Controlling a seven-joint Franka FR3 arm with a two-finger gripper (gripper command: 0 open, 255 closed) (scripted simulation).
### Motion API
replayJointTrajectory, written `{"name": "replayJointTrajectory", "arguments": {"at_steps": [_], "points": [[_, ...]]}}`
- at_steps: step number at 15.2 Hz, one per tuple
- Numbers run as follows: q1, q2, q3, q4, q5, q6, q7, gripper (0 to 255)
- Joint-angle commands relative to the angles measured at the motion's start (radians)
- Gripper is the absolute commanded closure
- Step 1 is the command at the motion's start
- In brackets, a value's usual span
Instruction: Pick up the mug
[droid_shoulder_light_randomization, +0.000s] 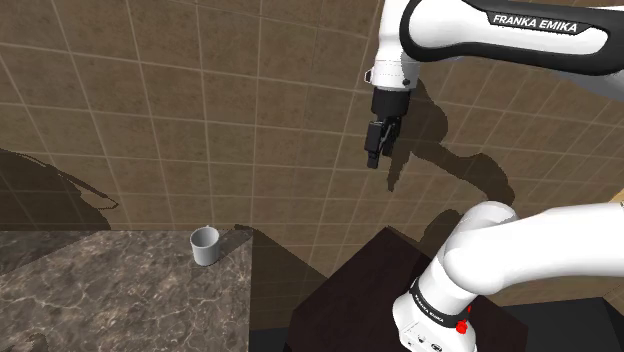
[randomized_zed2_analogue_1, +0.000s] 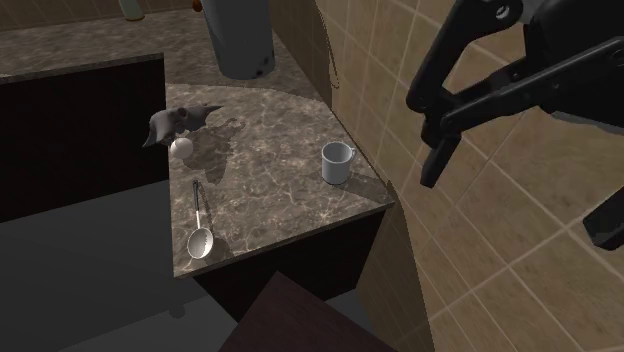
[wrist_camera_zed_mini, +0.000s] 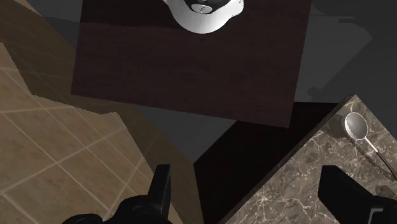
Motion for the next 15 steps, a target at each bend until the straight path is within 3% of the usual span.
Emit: {"name": "replayJointTrajectory", "arguments": {"at_steps": [1,8,15], "points": [[0.0,0.0,0.0,0.0,0.0,0.0,0.0,0],[0.028,0.138,0.107,-0.064,0.06,0.241,0.093,0],[0.044,0.346,0.212,-0.056,0.08,0.478,0.192,0]]}}
